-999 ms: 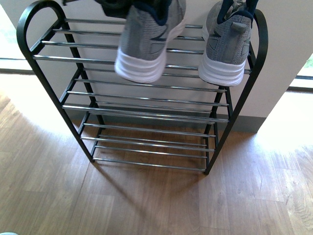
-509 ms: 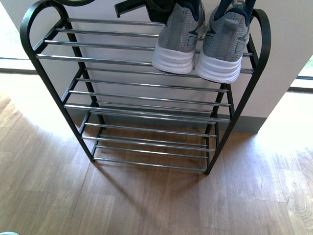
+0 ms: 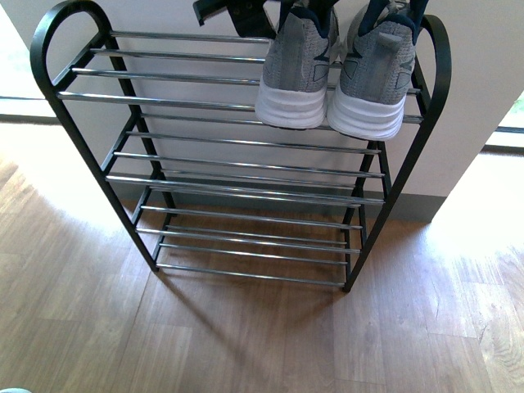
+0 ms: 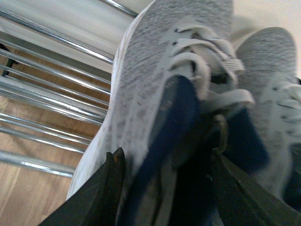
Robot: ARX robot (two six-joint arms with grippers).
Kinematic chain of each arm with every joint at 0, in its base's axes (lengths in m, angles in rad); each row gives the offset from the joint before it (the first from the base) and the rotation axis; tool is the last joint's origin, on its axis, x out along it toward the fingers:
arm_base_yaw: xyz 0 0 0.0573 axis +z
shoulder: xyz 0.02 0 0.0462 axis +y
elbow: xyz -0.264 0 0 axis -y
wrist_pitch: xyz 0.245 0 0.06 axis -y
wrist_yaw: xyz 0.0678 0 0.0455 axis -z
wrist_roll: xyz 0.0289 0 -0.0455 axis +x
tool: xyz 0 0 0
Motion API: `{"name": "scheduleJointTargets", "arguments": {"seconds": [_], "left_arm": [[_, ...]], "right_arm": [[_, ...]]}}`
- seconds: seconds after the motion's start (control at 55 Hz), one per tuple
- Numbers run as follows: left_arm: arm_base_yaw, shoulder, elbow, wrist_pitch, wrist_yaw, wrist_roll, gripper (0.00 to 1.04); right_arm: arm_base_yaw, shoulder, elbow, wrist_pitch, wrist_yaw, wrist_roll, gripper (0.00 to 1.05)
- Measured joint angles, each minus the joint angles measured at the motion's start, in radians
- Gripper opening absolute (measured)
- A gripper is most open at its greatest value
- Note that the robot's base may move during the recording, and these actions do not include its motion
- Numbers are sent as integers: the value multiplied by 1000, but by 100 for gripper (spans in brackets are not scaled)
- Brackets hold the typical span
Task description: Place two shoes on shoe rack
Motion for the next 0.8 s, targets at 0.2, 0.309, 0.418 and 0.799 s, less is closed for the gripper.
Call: {"name": "scheduleJointTargets", "arguments": {"seconds": [0.2,0.309,0.418,0.799], "left_arm": [[-1,-235,-131,42,-56,78,94],[11,-359,-328,378,-264,274,86],[55,-492,-611,792,-343,515,70],[247,-861,-1357,1247,-173,733,6]], "right_arm": [[0,0,0,0,0,0,96],[0,0,0,0,0,0,96],[0,0,0,0,1,0,96],[0,0,0,0,0,0,96]]}}
